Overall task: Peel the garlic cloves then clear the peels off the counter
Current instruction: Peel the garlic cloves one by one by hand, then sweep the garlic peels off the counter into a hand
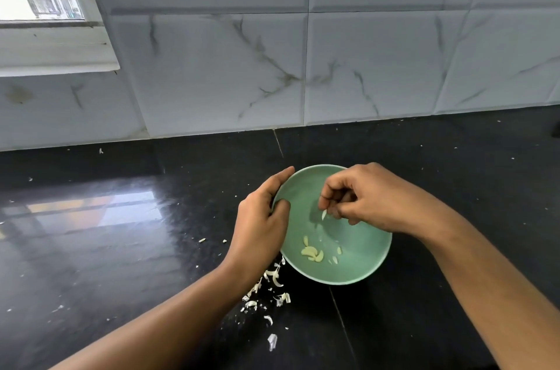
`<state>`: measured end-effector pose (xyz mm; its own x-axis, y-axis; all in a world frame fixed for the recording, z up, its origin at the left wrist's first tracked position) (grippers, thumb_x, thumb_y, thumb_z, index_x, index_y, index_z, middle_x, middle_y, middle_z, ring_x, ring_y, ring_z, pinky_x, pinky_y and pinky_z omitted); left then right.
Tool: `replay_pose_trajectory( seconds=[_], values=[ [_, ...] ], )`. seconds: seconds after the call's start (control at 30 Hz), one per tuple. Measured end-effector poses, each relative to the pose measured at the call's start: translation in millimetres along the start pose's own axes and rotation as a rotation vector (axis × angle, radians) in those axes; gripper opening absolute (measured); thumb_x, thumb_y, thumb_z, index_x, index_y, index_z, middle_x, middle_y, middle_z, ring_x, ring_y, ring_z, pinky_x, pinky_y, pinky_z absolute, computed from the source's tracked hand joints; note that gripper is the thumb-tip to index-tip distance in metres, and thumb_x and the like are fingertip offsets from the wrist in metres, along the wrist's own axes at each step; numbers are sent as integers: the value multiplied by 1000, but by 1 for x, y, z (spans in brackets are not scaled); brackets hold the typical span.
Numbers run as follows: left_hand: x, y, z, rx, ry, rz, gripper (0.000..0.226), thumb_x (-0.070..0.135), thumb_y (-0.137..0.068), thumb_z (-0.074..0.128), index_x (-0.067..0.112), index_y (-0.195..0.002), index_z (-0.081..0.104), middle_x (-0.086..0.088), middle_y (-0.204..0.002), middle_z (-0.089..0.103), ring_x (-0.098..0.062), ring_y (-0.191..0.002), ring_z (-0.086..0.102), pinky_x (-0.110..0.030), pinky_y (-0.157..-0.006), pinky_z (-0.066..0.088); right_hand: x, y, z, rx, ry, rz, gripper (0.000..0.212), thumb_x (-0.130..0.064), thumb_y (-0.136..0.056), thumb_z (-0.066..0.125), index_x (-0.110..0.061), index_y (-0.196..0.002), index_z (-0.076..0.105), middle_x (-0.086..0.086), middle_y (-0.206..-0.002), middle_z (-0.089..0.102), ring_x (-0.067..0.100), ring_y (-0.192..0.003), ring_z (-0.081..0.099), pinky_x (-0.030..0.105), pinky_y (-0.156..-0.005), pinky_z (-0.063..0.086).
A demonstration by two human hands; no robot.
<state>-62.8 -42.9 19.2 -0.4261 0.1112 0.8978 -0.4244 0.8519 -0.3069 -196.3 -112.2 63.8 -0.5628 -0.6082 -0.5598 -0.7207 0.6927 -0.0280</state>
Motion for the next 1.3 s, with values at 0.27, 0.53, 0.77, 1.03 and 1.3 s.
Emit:
replay_pose_trajectory(
  seconds=[0.27,0.53,0.77,1.03,1.3],
  values=[
    [-8,-4,1,23,34,-36,55,-6,-85,42,26,-126,60,21,-100,69,-1,-84,66,-21,-72,54,2,1,1,40,-1,-11,14,-11,-78,75,-24,-78,71,-8,-74,69,3,-66,65,22,-61,56],
    [-15,-10,3,45,54,-63,52,-4,-86,43,26,-124,61,18,-104,69,0,-89,66,-23,-77,54,2,5,2,23,72,-41,24,-6,-87,59,-25,-91,72,-10,-77,71,-3,-68,66,6,-55,42],
    [-22,-22,12,80,122,-158,46,-3,-86,42,20,-121,63,13,-105,68,-2,-91,66,-21,-77,53,8,20,-14,431,3,-173,10,-15,-80,74,-24,-84,73,-15,-72,68,-2,-73,63,14,-68,50],
    [-22,-32,36,9,349,-389,30,3,-89,46,12,-112,63,-10,-104,70,-18,-81,64,-29,-68,48,0,55,2,794,-131,-384,12,-22,-82,68,-11,-84,73,-10,-80,68,2,-77,65,19,-67,53],
    [-36,3,-87,-231,-652,-139,46,36,-99,41,23,-144,38,1,-147,44,-15,-133,42,-27,-108,31,-39,29,83,189,-68,-215,31,-20,-92,58,-19,-123,60,-5,-122,63,5,-112,57,24,-99,42]
  ],
)
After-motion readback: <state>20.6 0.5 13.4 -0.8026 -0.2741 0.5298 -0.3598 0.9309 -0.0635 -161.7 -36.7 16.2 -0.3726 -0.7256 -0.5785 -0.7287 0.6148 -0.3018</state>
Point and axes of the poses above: each hand's wrist, its own y-axis away from the middle knuckle, its own z-axis out of the palm, x = y × z, the point moved 6 cm from there along -y, towards the middle knuckle
